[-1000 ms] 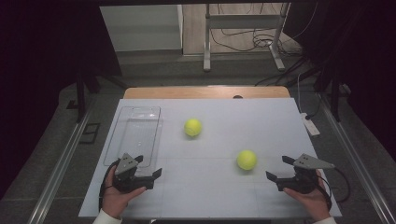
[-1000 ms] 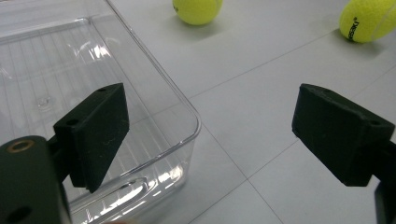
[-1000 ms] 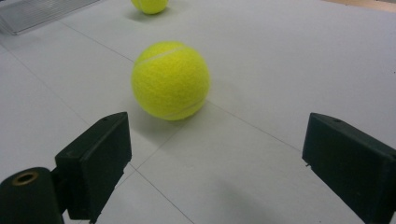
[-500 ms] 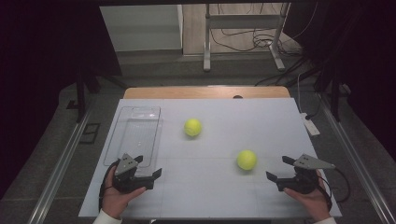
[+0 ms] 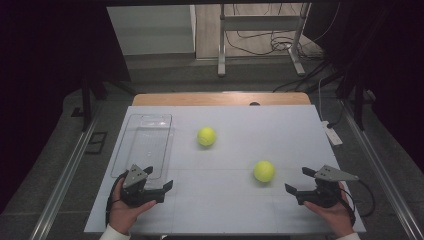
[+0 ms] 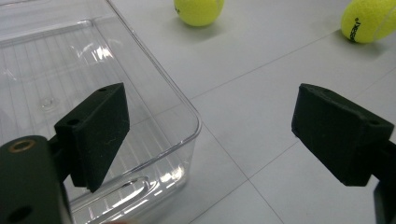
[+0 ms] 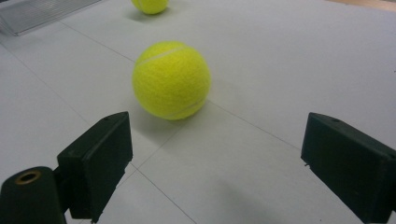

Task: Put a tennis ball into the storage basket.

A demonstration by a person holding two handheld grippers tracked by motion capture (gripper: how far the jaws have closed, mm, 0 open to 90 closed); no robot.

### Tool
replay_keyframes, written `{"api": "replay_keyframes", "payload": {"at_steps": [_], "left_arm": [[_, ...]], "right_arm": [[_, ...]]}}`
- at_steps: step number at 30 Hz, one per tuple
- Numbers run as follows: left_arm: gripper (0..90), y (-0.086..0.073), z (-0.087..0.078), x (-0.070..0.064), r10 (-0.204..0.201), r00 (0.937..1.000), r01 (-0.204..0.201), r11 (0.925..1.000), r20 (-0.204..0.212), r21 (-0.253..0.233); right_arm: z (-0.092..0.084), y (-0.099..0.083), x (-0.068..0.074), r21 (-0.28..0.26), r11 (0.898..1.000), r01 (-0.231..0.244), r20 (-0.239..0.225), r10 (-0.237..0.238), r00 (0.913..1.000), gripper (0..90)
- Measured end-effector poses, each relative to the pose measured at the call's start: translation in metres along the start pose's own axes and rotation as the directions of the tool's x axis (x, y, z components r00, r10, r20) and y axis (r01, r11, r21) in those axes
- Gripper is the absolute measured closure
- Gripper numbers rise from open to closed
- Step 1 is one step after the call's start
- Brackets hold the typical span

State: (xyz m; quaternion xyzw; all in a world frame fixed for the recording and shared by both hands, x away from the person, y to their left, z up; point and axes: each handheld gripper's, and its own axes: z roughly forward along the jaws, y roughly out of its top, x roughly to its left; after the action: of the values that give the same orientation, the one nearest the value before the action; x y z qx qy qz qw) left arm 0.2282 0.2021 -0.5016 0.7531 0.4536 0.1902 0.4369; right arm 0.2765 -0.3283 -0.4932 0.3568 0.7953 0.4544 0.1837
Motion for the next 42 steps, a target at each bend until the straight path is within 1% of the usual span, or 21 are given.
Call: {"api": "replay_keyframes", "payload": {"at_steps": [10, 14, 18, 20, 25, 28, 32, 34, 35, 36, 37, 42], "left_arm": [[12.5, 0.0, 0.0, 0.0, 0.002, 1.0, -0.002, 1.0, 0.0, -0.002], [12.4, 0.001, 0.0, 0.0, -0.004, 1.0, 0.004, 1.0, 0.005, -0.004], [12.4, 0.003, -0.001, -0.001, -0.007, 1.0, 0.007, 0.9999, 0.003, -0.008], [12.4, 0.004, -0.002, -0.002, -0.011, 0.9999, 0.011, 0.9999, 0.005, -0.013], [12.3, 0.005, -0.004, -0.005, -0.009, 0.9999, 0.009, 0.9999, 0.012, -0.014], [12.3, 0.01, -0.007, -0.008, -0.001, 0.9999, 0.001, 0.9998, 0.014, -0.02], [12.6, 0.019, -0.008, -0.012, 0.001, 0.9999, -0.001, 0.9999, 0.012, -0.011], [13.2, 0.024, -0.008, -0.012, -0.004, 0.9999, 0.004, 1.0, 0.016, -0.004], [13.2, 0.024, -0.008, -0.012, -0.004, 0.9999, 0.004, 1.0, 0.016, -0.004], [13.2, 0.027, -0.008, -0.013, -0.007, 0.9997, 0.007, 0.9999, 0.024, 0.009], [13.2, 0.031, -0.006, -0.013, -0.002, 0.9995, 0.001, 0.9997, 0.032, 0.025], [13.3, 0.035, -0.003, -0.016, 0.007, 0.9993, -0.009, 0.9989, 0.038, 0.047]], "right_arm": [[0.0, 0.0, 0.0, 0.001, 1.0, 0.001, 0.0, -0.001, 1.0, 9.2], [0.0, 0.0, 0.0, 0.001, 1.0, 0.002, -0.002, -0.002, 1.0, 9.3], [0.0, -0.001, -0.002, -0.006, 1.0, -0.015, -0.007, 0.015, 0.9999, 9.4], [0.001, -0.001, -0.003, -0.009, 1.0, -0.025, -0.009, 0.024, 0.9997, 9.5], [0.002, -0.001, -0.006, -0.014, 0.999, -0.028, -0.012, 0.028, 0.9995, 9.7], [0.003, -0.001, -0.005, -0.01, 1.0, -0.025, -0.02, 0.025, 0.9995, 9.8], [0.002, -0.001, -0.005, -0.024, 0.999, -0.035, -0.024, 0.035, 0.9991, 9.9], [0.002, -0.002, -0.006, -0.023, 0.999, -0.038, -0.021, 0.038, 0.9991, 9.9], [0.002, -0.002, -0.006, -0.023, 0.999, -0.038, -0.021, 0.038, 0.9991, 9.9], [0.001, -0.002, -0.006, -0.021, 0.999, -0.04, -0.021, 0.039, 0.999, 9.9], [0.001, -0.003, -0.006, -0.023, 0.999, -0.041, -0.022, 0.041, 0.9989, 9.9], [-0.002, -0.003, -0.006, -0.029, 0.999, -0.038, -0.014, 0.037, 0.9992, 10.2]]}}
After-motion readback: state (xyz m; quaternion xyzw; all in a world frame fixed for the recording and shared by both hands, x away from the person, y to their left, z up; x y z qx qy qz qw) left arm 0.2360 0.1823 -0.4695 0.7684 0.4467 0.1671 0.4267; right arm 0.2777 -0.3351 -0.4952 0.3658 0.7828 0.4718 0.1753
